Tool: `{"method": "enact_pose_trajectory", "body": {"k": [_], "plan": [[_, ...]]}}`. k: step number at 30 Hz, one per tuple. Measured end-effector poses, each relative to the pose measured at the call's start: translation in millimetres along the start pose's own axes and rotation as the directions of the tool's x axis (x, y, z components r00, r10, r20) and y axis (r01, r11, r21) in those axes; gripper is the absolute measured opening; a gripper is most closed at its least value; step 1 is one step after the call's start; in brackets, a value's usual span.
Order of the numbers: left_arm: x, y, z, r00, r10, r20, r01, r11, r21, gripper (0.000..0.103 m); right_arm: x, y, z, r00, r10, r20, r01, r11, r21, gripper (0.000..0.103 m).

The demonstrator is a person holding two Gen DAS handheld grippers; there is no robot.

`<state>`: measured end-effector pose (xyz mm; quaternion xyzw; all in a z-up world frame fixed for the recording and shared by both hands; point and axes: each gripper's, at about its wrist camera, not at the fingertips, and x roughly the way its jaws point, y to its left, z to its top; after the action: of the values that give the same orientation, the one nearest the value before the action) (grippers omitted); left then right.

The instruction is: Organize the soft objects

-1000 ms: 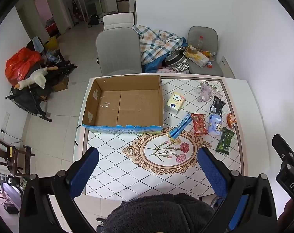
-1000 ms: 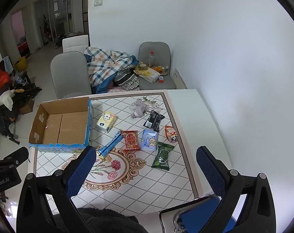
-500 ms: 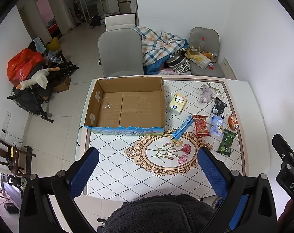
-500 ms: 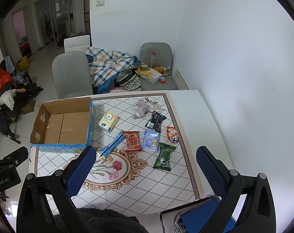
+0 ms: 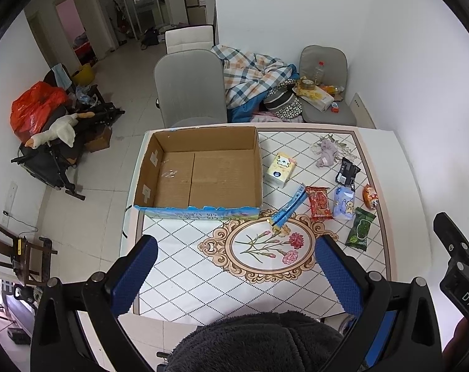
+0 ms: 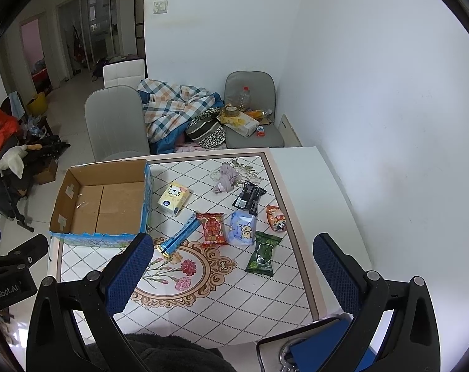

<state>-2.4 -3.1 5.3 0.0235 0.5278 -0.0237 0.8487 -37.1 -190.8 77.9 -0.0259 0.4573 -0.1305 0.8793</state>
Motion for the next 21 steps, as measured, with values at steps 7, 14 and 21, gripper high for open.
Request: {"method": "enact_pose_trajectory", "body": {"k": [7, 14, 21], "plan": [[-0.9, -1.6, 0.0, 1.0, 0.0, 0.004, -0.001, 1.0, 0.004, 0.103, 0.4, -0.7, 0.6, 1.0, 0.001, 0.002, -0.001, 1.0, -0.001, 0.103], [-1.2, -2.1, 0.0, 1.0, 0.002, 0.006, -0.002, 1.0, 0.003, 0.103, -1.1, 0.6, 3.2, 1.0, -0.002, 0.0, 0.002, 1.0, 0.003, 0.103], [-2.1, -1.5, 0.7, 1.0, 0.005, 0.009, -0.005, 1.0, 0.003, 0.103, -1.7, 0.9, 3.0, 1.0, 0.0, 0.002, 0.0, 1.0, 0.004, 0.103]]}}
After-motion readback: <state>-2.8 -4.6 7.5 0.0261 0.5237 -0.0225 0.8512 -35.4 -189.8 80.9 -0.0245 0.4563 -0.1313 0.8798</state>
